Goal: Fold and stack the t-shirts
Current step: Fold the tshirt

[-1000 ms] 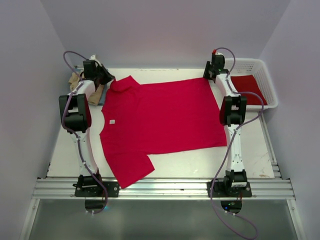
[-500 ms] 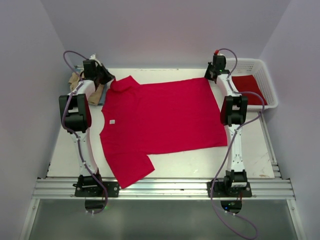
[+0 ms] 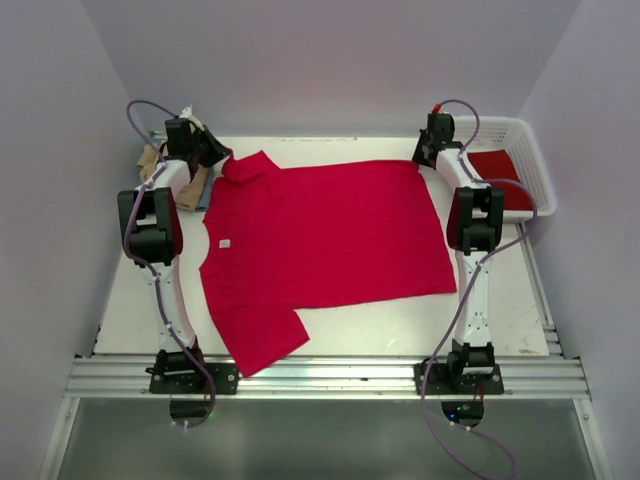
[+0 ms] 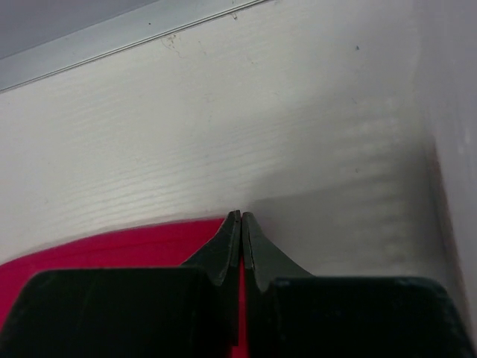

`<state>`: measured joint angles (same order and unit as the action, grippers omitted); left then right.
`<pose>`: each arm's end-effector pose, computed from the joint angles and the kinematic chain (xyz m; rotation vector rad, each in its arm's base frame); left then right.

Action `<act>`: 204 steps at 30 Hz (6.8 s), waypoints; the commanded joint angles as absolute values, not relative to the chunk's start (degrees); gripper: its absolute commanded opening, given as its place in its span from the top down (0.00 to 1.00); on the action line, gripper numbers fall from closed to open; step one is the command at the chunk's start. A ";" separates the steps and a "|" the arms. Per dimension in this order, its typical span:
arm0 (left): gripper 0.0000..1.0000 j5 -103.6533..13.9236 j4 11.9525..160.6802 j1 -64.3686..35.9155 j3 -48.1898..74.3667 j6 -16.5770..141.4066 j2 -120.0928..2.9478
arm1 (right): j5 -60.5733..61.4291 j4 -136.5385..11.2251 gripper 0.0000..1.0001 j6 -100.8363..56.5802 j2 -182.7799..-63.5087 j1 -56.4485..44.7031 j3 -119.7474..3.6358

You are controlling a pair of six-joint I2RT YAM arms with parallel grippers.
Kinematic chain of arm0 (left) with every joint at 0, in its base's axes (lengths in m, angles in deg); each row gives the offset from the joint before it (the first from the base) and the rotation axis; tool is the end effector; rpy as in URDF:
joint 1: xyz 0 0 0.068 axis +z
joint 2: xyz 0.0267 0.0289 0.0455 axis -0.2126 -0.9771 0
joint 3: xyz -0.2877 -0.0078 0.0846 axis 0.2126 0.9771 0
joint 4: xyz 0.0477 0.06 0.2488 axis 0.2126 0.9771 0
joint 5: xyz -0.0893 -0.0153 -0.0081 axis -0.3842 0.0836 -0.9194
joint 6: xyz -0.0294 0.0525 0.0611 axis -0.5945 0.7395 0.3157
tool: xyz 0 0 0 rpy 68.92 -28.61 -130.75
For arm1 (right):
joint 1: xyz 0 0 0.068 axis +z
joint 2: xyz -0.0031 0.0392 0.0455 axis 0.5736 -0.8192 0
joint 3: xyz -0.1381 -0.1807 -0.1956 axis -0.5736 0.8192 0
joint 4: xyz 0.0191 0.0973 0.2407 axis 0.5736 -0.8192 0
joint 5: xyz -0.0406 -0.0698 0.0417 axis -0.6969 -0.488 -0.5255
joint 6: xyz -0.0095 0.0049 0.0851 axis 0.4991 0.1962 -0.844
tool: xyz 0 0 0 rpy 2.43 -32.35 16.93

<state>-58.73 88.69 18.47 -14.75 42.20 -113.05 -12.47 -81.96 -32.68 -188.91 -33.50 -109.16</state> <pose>0.5728 0.0335 0.1958 -0.4627 2.0744 -0.6720 0.6282 0.0094 0.1497 0.3608 2.2376 0.0705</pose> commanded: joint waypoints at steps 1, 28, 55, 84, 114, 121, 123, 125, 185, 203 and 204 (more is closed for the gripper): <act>1.00 -59.90 85.70 19.04 -17.31 44.20 -110.35 | -16.26 -80.08 1.00 -31.84 -180.76 -33.51 -107.85; 1.00 -60.78 91.14 18.52 -8.19 47.00 -96.46 | -25.93 -79.20 1.00 -28.41 -158.35 -33.51 -87.90; 1.00 -55.59 93.52 18.25 23.63 48.16 -70.18 | -31.38 -79.55 1.00 -31.66 -153.33 -33.24 -71.10; 1.00 -54.36 95.63 18.16 31.64 48.15 -62.36 | -38.85 -86.76 1.00 -35.62 -153.69 -33.07 -69.00; 0.00 -53.72 87.30 17.99 33.50 39.02 -51.79 | -24.98 -90.19 0.65 -38.96 -150.59 -32.36 -73.56; 0.81 -62.97 75.68 16.24 27.61 34.53 -71.72 | -9.16 -87.02 1.00 -37.90 -157.10 -31.49 -75.58; 1.00 -62.10 75.76 14.57 25.06 34.53 -76.56 | -7.40 -87.37 1.00 -37.99 -158.95 -31.13 -76.20; 1.00 -61.04 75.94 13.51 24.09 34.53 -78.78 | -7.39 -87.29 1.00 -37.99 -159.92 -30.87 -75.59; 1.00 -66.84 70.34 14.03 13.53 34.44 -99.28 | 11.29 -73.79 1.00 -37.99 -162.84 -27.36 -69.80; 1.00 -67.80 71.72 14.03 11.08 35.85 -98.83 | -15.27 -93.16 1.00 -34.12 -166.08 -15.40 -87.54; 1.00 -67.89 71.46 14.03 11.16 35.59 -98.83 | -19.56 -93.70 1.00 -34.91 -165.21 -15.31 -86.58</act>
<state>-66.51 74.29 13.77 12.18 35.60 -97.97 -3.25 -86.18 -34.95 -167.99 -13.94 -87.94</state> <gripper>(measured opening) 0.005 0.008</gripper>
